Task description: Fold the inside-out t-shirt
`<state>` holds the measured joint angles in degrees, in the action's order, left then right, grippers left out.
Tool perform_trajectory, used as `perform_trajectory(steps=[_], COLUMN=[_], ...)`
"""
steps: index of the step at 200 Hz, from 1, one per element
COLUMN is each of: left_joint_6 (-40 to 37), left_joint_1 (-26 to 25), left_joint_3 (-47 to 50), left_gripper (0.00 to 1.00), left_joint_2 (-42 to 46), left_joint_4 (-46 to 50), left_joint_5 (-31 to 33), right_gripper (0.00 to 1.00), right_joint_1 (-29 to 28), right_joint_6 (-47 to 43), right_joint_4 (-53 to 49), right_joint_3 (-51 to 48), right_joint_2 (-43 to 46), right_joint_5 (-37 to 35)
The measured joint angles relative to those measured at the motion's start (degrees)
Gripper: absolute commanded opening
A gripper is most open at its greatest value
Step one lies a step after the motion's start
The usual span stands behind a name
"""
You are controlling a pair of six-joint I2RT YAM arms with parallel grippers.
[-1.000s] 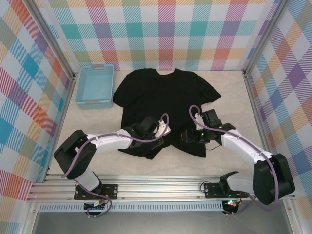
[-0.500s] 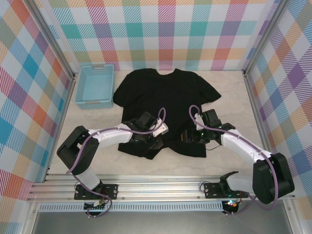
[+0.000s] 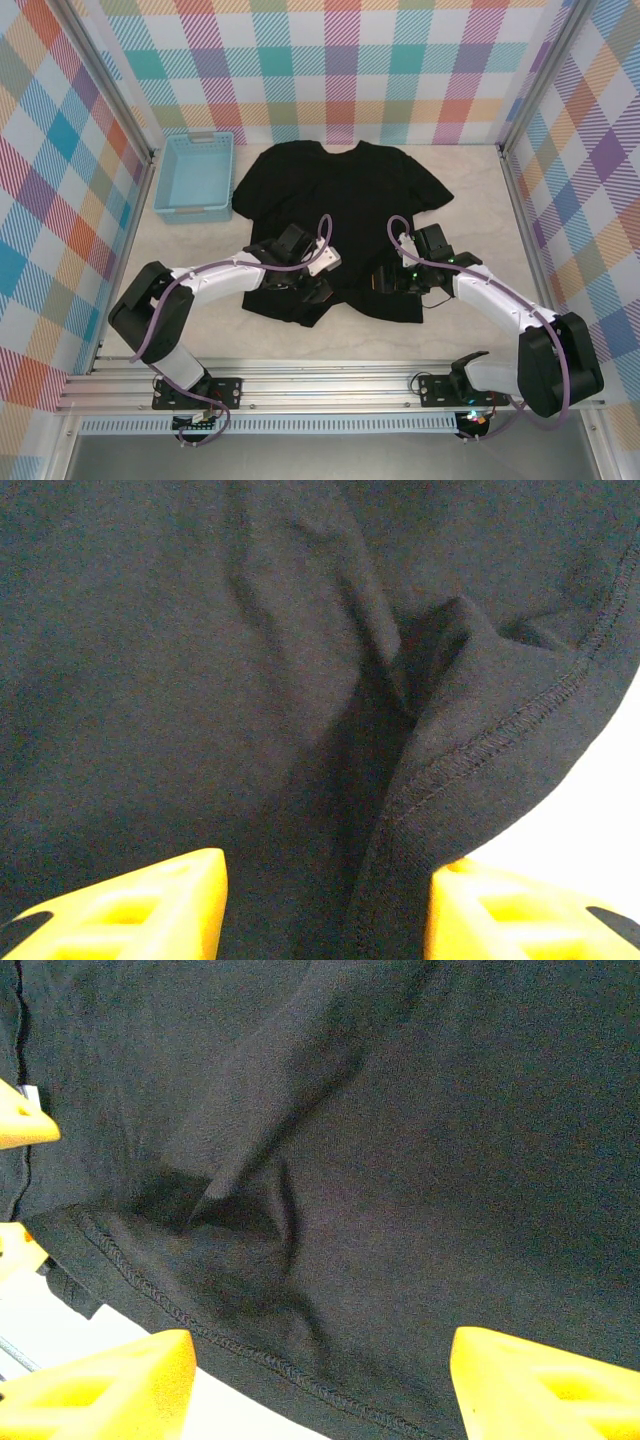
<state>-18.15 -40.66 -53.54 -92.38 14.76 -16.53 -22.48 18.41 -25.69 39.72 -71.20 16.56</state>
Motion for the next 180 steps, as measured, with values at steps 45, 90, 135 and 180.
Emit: perform_trajectory(steps=[45,90,135,180], left_joint_6=[0.20,0.59,0.79,0.79], left_joint_1=[0.15,0.92,1.40,1.40], left_joint_3=[0.00,0.00,0.00,-0.22], left_gripper=[0.43,0.44,0.34,0.34], left_joint_2=[0.00,1.03,1.79,1.20], left_joint_4=[1.40,1.62,1.64,1.73], left_joint_5=[-0.02,-0.66,-1.42,-2.49], right_gripper=[0.68,0.68,0.68,0.68], right_joint_1=[0.00,0.00,0.00,0.00], right_joint_6=[0.00,0.00,0.00,0.00], right_joint_4=[0.00,0.00,0.00,0.00], right_joint_3=[0.00,0.00,0.00,0.00], right_joint_2=[0.00,0.00,0.00,0.00], right_joint_5=[0.00,0.00,0.00,0.00])
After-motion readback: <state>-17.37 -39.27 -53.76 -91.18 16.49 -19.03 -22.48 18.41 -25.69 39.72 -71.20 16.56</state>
